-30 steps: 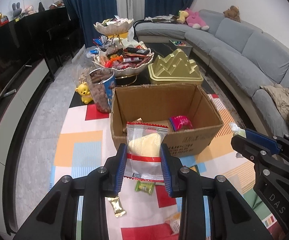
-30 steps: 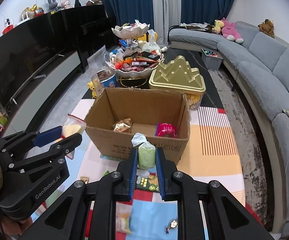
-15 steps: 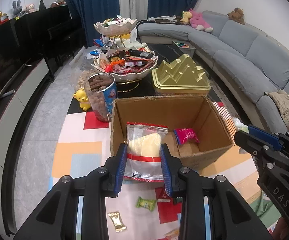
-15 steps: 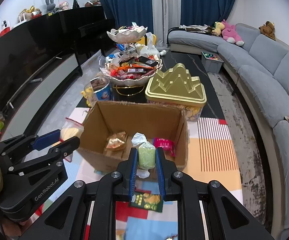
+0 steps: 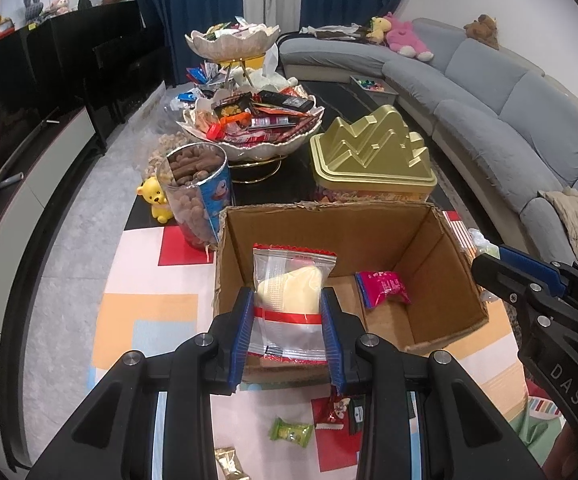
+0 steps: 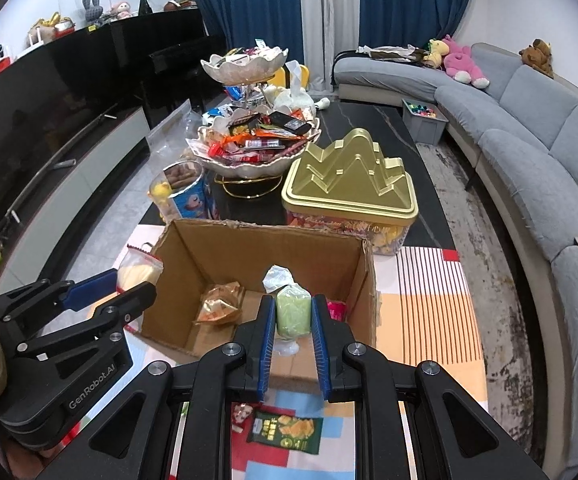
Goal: Organize snacks
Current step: 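Open left tool dropping cheese-cake bag while right tool releases green candy into box, then withdraw both tools from the box back toward the remaining snacks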
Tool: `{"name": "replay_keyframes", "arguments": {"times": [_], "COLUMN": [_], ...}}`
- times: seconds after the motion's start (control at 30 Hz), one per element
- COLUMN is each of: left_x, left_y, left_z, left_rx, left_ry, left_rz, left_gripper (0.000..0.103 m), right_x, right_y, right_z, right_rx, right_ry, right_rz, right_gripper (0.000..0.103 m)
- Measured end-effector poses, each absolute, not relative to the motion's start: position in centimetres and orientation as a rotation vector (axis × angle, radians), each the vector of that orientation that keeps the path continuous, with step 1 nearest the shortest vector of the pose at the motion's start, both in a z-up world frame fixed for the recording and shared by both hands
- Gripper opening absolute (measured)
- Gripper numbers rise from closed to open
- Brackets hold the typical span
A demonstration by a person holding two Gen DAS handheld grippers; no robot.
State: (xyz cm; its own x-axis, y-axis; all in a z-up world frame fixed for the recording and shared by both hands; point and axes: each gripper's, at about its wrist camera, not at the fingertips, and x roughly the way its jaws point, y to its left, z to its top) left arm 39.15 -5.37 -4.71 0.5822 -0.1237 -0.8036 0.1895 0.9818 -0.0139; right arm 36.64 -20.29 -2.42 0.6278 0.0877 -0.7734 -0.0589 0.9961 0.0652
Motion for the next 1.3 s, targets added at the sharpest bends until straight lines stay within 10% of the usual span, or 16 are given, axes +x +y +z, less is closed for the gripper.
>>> {"name": "replay_keyframes", "arguments": {"times": [0.7,0.87,1.3], "left_x": [41.4,41.2,40.3], "left_y": [-5.7,-5.6,-4.7], "left_z": [-6.8,-6.5,-6.4], "left_rx": [0.061,0.062,0.053], "left_ry": [0.974,0.963,0.959], "left_rz": [-0.2,-0.196,-0.166], "left_gripper": [0.039,0.058,0.068], "right_x": [39.4,39.3,38.6], "right_y": [-20.7,-21.0,-21.7], "right_z": [-4.8,-4.5,-4.3], "right_rx": [0.041,0.037,0.027], "right_ry": [0.921,0.909,0.91], "right_rz": [0.096,0.078,0.022], "right_gripper": [0.021,0.054,0.067]}}
